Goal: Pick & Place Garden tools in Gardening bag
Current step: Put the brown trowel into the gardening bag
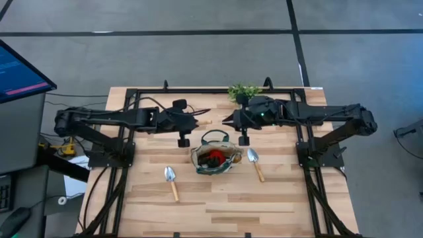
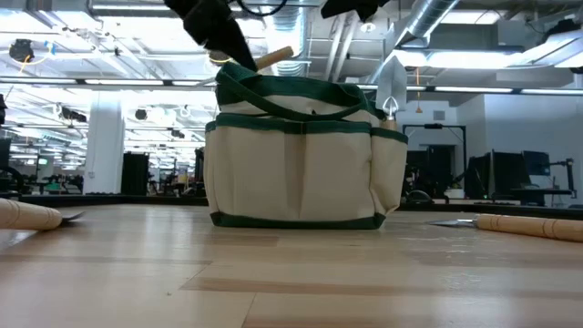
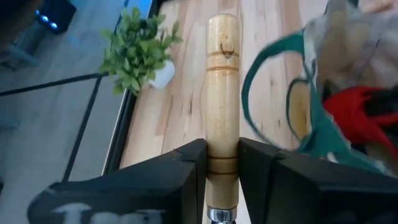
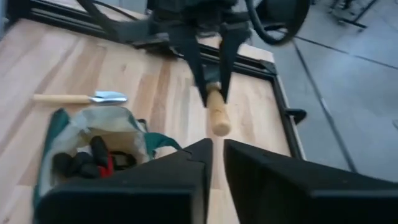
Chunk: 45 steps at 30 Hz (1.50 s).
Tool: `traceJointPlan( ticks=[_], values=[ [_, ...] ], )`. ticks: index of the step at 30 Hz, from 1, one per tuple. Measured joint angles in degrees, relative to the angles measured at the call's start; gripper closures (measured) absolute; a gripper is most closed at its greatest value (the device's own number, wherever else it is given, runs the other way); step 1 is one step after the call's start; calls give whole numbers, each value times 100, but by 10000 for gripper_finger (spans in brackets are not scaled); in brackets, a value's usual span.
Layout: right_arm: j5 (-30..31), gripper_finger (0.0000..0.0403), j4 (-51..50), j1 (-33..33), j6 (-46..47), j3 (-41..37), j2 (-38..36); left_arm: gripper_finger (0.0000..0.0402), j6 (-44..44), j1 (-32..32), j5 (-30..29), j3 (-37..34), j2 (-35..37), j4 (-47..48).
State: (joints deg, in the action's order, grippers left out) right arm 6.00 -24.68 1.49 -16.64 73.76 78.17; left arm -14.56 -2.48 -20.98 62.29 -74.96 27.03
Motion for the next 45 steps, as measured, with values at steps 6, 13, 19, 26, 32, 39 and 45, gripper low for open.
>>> traceJointPlan(
  ticks=[6, 13, 19, 26, 32, 39, 45],
  values=[
    [815, 311, -206, -194, 2, -21, 257, 354, 1, -13, -2, 309, -347, 24],
    [1602, 274, -499, -310, -68, 271, 870, 354, -16, -87, 19, 770, -910, 746],
    [1646, 263, -502, -382, -190, 479, 1257, 354, 35, -177, 264, 895, -1122, 777],
    [1831, 266, -206, -492, -329, 477, 1663, 355, 130, -144, 272, 893, -1170, 673],
    [2244, 268, 11, -554, -495, 492, 1955, 356, 156, -146, 287, 882, -1178, 694],
    [2501, 269, 86, -545, -599, 488, 2057, 356, 156, -142, 342, 884, -1176, 620],
    [2662, 274, 202, -513, -669, 485, 2052, 356, 154, -142, 342, 887, -1167, 600]
  ],
)
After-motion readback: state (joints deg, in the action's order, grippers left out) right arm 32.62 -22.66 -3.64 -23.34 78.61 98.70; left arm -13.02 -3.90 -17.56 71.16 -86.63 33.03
